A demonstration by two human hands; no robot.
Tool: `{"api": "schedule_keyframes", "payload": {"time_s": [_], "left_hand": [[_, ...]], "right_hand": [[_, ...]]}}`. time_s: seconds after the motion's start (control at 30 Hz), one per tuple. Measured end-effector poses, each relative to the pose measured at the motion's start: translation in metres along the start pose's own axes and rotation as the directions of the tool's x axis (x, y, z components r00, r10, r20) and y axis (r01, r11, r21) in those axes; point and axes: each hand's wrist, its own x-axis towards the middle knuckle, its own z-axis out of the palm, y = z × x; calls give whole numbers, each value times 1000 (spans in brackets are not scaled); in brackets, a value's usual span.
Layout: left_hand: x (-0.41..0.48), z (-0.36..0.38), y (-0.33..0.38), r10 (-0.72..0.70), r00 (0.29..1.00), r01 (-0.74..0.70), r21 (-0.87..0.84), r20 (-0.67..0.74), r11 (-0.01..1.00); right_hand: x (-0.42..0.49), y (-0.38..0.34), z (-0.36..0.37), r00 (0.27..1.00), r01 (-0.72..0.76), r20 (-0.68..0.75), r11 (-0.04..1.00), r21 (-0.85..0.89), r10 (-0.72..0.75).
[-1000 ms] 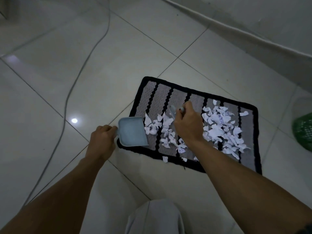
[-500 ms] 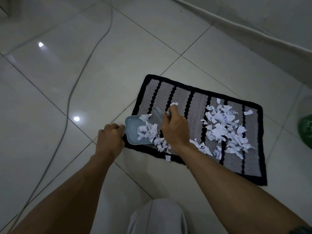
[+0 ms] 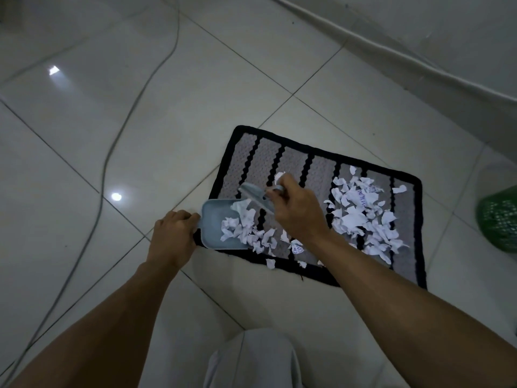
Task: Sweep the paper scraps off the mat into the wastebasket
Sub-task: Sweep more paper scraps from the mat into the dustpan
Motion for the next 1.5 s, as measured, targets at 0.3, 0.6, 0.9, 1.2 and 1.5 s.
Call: {"api": "schedule_keyframes", "payload": {"time_s": [0.3, 0.6, 0.9, 1.2, 1.5], "left_hand": [[14, -12, -12, 162, 982, -163, 3, 98, 987], [-1, 1, 8, 141, 986, -139, -24, 95, 990], [-8, 5, 15, 61, 997, -64, 67, 42, 996], [-28, 7, 23, -112, 993, 115, 151, -23, 982], [-11, 12, 29, -99, 994, 100, 33, -38, 994]], "right_hand": [[-51, 10, -11, 954, -166, 270, 978, 127, 127], [-28, 20, -28, 977, -149, 159, 988, 39, 141], [-48, 25, -29, 984, -174, -17, 984, 29, 175], [1, 45, -11, 947, -186, -276, 981, -59, 163], [18, 33, 24, 999, 39, 7, 975, -217, -39]]}}
